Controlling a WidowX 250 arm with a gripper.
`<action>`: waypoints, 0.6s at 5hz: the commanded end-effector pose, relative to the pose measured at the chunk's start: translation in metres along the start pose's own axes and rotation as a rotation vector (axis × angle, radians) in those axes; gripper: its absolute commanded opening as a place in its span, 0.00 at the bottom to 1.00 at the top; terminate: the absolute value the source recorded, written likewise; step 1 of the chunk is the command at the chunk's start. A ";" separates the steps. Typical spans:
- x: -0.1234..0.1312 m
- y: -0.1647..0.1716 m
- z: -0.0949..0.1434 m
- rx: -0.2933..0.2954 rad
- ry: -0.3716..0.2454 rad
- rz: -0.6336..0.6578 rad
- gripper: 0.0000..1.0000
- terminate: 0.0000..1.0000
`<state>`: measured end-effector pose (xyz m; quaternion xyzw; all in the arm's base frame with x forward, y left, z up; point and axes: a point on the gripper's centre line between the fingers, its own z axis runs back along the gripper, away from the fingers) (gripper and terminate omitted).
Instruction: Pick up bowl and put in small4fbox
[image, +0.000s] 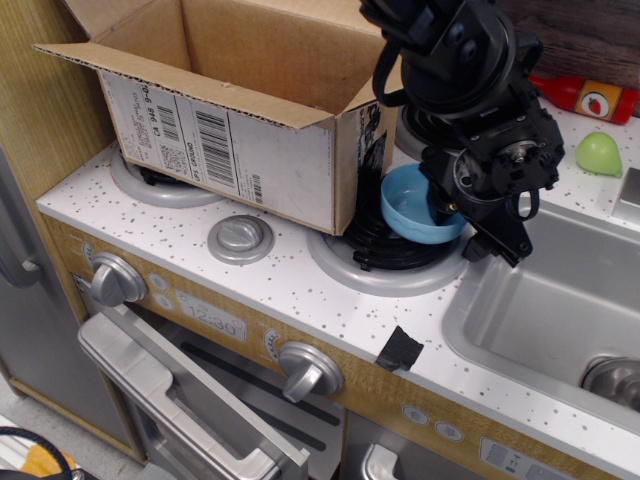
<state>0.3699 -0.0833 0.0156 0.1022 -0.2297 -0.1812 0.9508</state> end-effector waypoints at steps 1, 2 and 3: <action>0.009 -0.007 0.021 -0.032 0.027 0.098 0.00 0.00; 0.009 -0.025 0.045 -0.061 0.085 0.181 0.00 0.00; 0.013 -0.048 0.071 -0.104 0.156 0.291 0.00 0.00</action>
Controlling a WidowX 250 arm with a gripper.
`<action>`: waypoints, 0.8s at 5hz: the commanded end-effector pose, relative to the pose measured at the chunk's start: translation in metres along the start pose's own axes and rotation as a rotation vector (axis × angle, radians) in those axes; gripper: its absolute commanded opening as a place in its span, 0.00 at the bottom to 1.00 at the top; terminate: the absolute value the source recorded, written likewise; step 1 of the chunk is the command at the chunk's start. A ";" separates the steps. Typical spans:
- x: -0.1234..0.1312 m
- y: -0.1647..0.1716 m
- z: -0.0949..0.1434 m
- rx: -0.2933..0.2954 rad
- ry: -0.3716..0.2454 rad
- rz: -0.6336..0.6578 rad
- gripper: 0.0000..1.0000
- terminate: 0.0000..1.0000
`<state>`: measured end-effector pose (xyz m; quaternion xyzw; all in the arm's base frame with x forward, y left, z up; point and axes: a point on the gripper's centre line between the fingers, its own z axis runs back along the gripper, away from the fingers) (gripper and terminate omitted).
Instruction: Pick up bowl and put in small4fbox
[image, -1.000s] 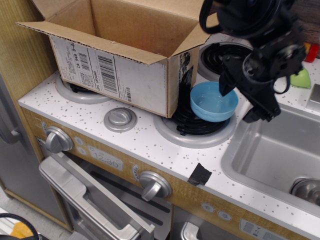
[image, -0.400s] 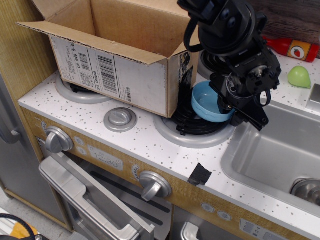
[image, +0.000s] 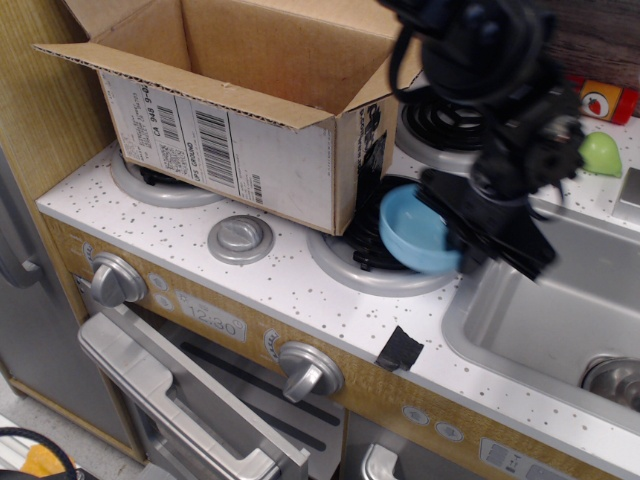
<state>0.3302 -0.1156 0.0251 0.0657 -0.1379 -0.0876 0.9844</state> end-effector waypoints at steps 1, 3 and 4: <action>0.008 -0.038 0.074 -0.023 0.045 0.206 0.00 0.00; -0.004 0.000 0.150 0.098 0.198 0.161 0.00 0.00; 0.002 0.047 0.189 0.157 0.281 0.045 0.00 0.00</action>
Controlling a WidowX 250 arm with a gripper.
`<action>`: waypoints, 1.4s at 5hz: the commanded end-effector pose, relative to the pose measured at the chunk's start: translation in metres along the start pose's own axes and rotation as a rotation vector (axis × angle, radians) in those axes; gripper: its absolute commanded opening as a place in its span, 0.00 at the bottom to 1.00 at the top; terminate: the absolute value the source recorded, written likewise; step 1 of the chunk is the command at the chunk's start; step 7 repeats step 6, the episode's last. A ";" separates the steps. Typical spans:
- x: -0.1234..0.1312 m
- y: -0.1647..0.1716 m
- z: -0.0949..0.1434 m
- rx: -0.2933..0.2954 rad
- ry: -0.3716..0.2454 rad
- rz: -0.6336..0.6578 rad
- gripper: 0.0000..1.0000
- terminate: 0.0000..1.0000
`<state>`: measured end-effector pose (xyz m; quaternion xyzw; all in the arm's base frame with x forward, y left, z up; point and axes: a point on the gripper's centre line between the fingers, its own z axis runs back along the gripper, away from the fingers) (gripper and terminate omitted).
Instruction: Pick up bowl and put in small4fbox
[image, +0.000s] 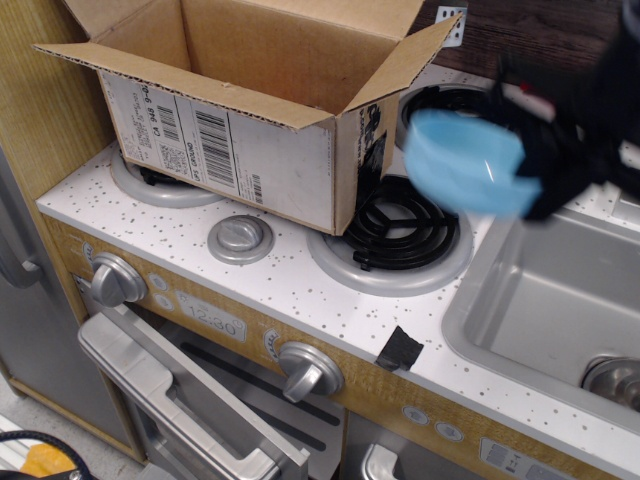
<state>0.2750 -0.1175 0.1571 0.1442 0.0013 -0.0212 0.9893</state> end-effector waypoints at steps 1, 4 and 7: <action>0.016 0.079 0.054 0.046 -0.001 -0.155 0.00 0.00; 0.041 0.141 0.037 0.063 -0.088 -0.357 1.00 0.00; 0.041 0.141 0.037 0.063 -0.088 -0.357 1.00 1.00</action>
